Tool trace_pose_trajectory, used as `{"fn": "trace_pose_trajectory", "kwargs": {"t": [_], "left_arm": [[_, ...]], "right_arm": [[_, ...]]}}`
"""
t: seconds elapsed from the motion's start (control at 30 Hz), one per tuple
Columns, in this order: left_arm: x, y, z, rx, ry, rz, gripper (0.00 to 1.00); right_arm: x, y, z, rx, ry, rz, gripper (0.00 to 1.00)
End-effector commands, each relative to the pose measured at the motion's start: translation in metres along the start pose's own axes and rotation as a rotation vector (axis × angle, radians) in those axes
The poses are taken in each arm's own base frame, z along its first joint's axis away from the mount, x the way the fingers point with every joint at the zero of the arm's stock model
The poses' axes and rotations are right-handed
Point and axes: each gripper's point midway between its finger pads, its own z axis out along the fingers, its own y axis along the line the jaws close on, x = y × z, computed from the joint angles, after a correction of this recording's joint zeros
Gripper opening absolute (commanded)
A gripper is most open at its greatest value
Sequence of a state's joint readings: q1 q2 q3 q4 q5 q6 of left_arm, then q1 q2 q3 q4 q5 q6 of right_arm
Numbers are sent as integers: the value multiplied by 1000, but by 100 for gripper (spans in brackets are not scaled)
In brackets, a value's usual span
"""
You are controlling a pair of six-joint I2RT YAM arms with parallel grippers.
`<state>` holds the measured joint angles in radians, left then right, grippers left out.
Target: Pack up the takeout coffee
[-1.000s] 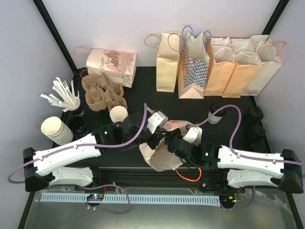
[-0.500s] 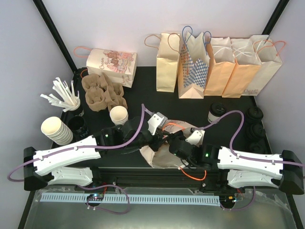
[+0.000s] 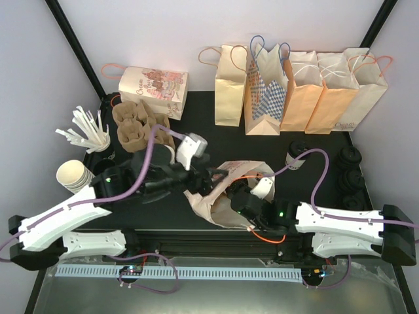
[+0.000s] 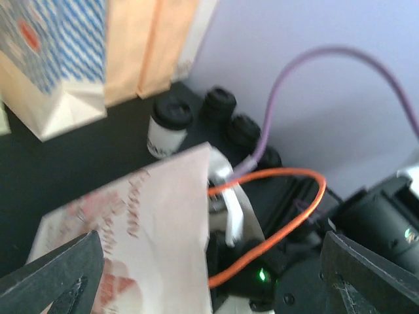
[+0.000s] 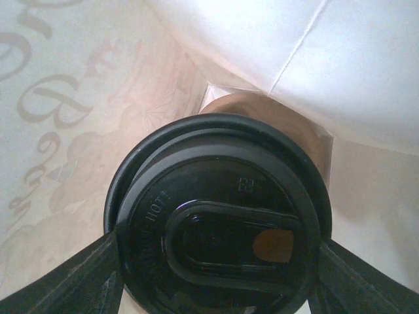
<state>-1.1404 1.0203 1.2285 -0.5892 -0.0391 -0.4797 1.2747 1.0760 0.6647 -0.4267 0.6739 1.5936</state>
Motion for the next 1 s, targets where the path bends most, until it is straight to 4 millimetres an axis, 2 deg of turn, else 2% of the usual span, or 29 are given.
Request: {"fn": "trace_pose_trajectory", "kwargs": {"t": [0.0, 0.07, 0.1, 0.2, 0.3, 0.43, 0.63, 0.83, 0.97], "left_arm": [[-19, 33, -23, -86, -15, -2, 92], [-11, 53, -14, -80, 9, -35, 90], [-9, 69, -8, -88, 18, -64, 89], [10, 105, 19, -122, 95, -100, 86], [25, 127, 45, -152, 180, -117, 83], [34, 147, 73, -164, 250, -129, 81], [52, 173, 111, -167, 348, -157, 79], [83, 210, 137, -167, 458, -255, 71], [97, 215, 149, -105, 507, -302, 65]], "right_arm": [[14, -51, 7, 149, 34, -184, 34], [13, -51, 5, 160, 30, -196, 34], [12, -54, 4, 180, 26, -210, 34], [9, -54, -3, 212, 13, -241, 34], [5, -50, -13, 221, -11, -277, 33], [-1, -47, -22, 214, -37, -314, 33], [4, -53, -20, 185, -29, -333, 33], [-2, -30, -22, 14, -64, -336, 34], [-7, -19, -23, -76, -106, -348, 34]]}}
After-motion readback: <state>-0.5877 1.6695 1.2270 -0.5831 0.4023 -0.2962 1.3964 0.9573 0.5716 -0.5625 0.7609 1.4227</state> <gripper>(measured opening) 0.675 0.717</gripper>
